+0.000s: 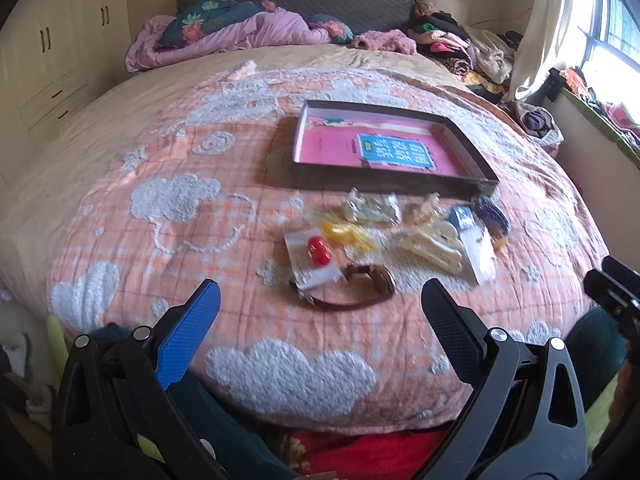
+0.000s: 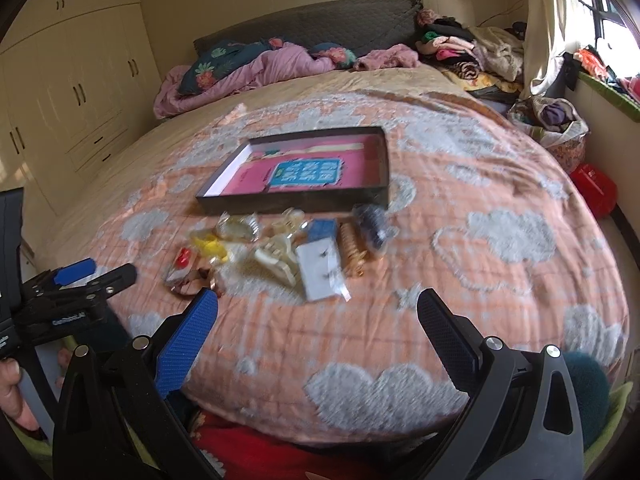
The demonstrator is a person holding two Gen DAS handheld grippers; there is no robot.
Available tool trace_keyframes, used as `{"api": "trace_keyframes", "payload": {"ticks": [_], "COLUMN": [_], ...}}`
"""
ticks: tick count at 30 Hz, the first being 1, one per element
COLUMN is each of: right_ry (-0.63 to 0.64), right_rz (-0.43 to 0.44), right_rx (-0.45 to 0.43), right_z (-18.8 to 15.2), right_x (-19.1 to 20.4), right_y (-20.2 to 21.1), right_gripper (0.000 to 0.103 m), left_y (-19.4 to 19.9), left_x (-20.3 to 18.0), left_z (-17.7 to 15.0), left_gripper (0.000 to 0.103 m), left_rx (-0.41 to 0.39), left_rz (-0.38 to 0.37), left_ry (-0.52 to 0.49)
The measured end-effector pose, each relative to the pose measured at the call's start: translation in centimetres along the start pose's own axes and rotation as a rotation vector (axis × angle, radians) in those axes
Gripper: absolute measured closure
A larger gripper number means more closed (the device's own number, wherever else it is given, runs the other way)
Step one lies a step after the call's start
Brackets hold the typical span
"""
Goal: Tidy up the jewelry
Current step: 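Grasp the red earring packet with the left tool while the right tool grasps the blue beaded bag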
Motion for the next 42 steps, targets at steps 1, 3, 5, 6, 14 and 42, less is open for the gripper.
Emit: {"api": "trace_keyframes", "payload": {"ticks": [1,3,5,6,14,42], "right_ry": [0.0,-0.006,-0.012,-0.015,-0.04,-0.122], "right_rz": [-0.006,-0.003,-0.007,-0.013,-0.031,-0.03], "right_rx": [-0.002,-0.004,-0.001,-0.002,0.015,0.126], "right_z": [0.5,1.4,2.1,2.5,5.3,4.4], "right_x": [-0.3,-0.8,-1.5,-1.8,-3.8,-7.3], "right_y": [-0.1,-0.3,-0.7,-1.0,-4.1,-11.0], "right_gripper": [0.004,0.004,0.004,0.004,0.004,0.004], "left_y": [-0.1,-0.4,-1.1,-1.5,-4.7,-10.9], "left_x": [0.3,1.1,2.0,2.2,2.3,2.6], "left_z": [0.4,0.9,1.4,1.6,1.4,0.0], "left_gripper": [0.009,0.009,0.009,0.009,0.009,0.009], "left_rx": [-0.002,0.0,0.017,0.025,0.107,0.235], "left_rz": [0.004,0.01,0.019,0.023,-0.003,-0.199], "left_ry": [0.003,0.021,0.029,0.03,0.029,0.191]}}
Point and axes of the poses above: each gripper's, at about its wrist camera, not at the fingertips, and y roughly against the way its jaws point, x to its left, z to its top, the point moved 9 cm from there along -y, roughly the way its jaws point, and after that the axes turned 9 degrees about x, right-handed, at the moved point
